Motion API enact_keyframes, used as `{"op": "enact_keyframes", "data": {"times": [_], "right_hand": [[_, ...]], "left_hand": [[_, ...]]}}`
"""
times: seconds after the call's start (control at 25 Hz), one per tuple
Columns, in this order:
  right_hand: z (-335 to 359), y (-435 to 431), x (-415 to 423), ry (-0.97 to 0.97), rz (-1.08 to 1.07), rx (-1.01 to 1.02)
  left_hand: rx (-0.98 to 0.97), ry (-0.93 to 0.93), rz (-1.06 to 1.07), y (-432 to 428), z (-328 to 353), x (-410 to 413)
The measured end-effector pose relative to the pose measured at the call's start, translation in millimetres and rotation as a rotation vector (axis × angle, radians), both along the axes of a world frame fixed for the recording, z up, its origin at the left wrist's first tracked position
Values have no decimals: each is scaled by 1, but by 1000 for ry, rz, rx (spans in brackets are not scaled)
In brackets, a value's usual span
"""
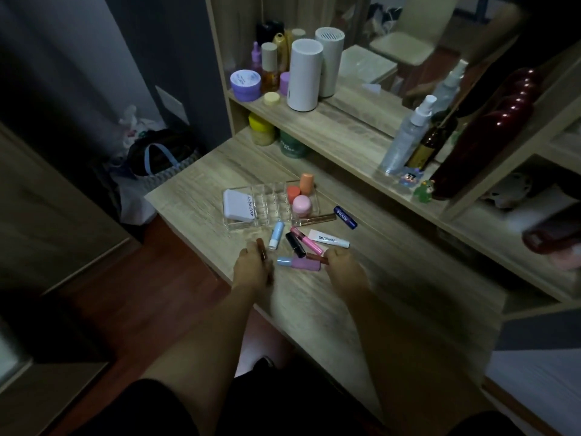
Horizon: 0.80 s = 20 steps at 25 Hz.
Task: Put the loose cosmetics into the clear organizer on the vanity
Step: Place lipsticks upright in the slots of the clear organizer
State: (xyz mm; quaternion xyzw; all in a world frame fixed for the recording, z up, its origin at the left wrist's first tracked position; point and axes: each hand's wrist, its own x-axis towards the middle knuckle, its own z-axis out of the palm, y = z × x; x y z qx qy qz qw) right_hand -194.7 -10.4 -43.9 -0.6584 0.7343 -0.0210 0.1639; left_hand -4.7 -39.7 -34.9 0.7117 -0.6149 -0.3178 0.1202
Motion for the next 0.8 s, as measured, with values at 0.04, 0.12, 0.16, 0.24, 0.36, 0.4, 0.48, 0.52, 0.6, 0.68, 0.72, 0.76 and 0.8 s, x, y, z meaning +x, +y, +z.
{"op": "enact_keyframes", "data": {"times": [0.04, 0.12, 0.16, 0.24, 0.36, 0.4, 0.48, 0.52, 0.6, 0.68, 0.72, 0.76, 0.8], "right_hand": [[-3, -1, -2, 4, 11, -1], [-8, 0, -5, 8, 16, 11], [-8, 1, -7, 3, 6, 30], [-7, 2, -12, -49, -41, 32], [9, -11, -13, -268, -83, -55], [19, -21, -10, -379, -85, -93], [43, -47, 1, -604, -105, -164], [54, -62, 9, -705, -108, -198], [72, -91, 23, -859, -139, -247], [80, -115, 34, -934, -188, -277], [81, -126, 38, -937, -195, -287], [79, -135, 41, -930, -189, -289], [77, -143, 43, -926, -181, -281]], "left_hand": [[-4, 25, 28, -2, -1, -2], [11, 60, 88, -2, 1, -3], [31, 85, 122, -2, 2, -2], [54, 141, 167, 4, 7, 1], [-27, 195, 136, 0, 22, 3], [-76, 211, 116, -7, 31, 3], [-170, 242, 91, -27, 52, 4], [-216, 249, 88, -40, 63, 4], [-296, 254, 93, -66, 79, 7], [-361, 244, 87, -90, 89, 12], [-381, 228, 73, -101, 91, 14], [-389, 207, 56, -111, 92, 15], [-389, 186, 46, -120, 91, 17]]}}
